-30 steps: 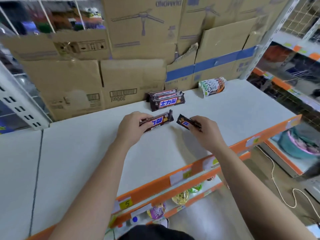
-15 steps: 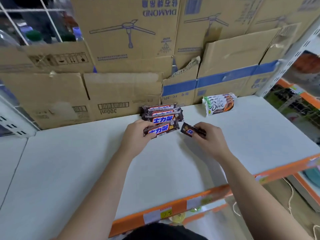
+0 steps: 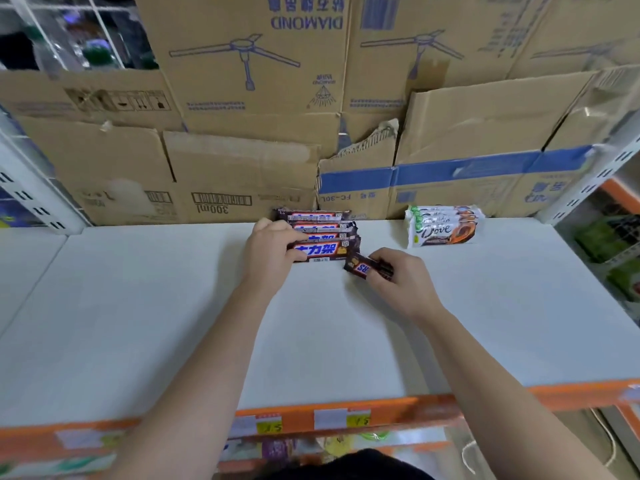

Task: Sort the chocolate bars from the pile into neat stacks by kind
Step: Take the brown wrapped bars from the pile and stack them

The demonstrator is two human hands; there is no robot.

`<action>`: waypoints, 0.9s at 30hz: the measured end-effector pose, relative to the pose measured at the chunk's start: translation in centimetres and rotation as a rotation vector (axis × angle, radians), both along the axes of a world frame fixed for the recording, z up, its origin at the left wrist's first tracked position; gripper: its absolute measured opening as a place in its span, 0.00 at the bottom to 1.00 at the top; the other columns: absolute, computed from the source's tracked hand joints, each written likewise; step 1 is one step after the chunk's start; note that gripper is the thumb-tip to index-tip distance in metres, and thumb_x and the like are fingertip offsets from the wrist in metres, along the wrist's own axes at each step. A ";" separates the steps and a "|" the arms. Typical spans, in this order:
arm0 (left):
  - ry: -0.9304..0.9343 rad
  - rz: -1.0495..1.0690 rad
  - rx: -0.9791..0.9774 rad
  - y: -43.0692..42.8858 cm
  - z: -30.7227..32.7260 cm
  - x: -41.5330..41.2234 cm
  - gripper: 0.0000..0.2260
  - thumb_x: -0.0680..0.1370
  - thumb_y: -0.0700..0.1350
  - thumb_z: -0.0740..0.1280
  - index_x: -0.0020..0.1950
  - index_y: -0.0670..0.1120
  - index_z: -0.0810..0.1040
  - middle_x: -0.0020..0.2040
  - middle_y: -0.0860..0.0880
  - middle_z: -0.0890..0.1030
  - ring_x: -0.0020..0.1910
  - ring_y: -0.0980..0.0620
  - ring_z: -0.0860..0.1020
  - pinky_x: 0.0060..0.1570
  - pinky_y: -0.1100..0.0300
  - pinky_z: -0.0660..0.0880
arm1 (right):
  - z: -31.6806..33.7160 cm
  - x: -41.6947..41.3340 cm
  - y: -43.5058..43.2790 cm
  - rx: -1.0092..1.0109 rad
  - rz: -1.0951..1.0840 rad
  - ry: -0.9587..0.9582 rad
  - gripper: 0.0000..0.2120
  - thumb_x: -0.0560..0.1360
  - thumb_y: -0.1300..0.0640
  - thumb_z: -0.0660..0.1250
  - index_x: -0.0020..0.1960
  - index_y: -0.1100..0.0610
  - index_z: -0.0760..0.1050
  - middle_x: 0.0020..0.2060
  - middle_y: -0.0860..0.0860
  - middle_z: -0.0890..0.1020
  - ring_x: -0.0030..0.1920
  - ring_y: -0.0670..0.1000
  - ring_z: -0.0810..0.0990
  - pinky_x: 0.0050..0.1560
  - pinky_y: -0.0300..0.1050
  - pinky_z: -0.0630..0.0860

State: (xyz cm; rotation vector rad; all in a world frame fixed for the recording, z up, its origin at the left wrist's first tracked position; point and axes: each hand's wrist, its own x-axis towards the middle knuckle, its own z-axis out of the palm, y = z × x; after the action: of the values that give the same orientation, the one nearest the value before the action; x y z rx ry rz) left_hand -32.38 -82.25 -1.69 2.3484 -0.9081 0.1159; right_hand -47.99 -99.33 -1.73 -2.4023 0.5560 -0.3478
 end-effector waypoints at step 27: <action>-0.029 -0.034 0.030 -0.3 -0.3 1.3 0.11 0.68 0.44 0.75 0.49 0.47 0.79 0.48 0.50 0.77 0.52 0.49 0.71 0.44 0.56 0.70 | 0.3 0.2 0.3 0.026 0.008 -0.025 0.11 0.67 0.50 0.60 0.45 0.52 0.78 0.36 0.46 0.79 0.38 0.48 0.75 0.38 0.46 0.72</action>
State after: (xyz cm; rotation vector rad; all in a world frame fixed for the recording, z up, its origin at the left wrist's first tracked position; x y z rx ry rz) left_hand -31.03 -82.57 -2.03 2.3633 -0.9695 0.1240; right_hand -47.74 -99.00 -1.47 -2.3711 0.5365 -0.3648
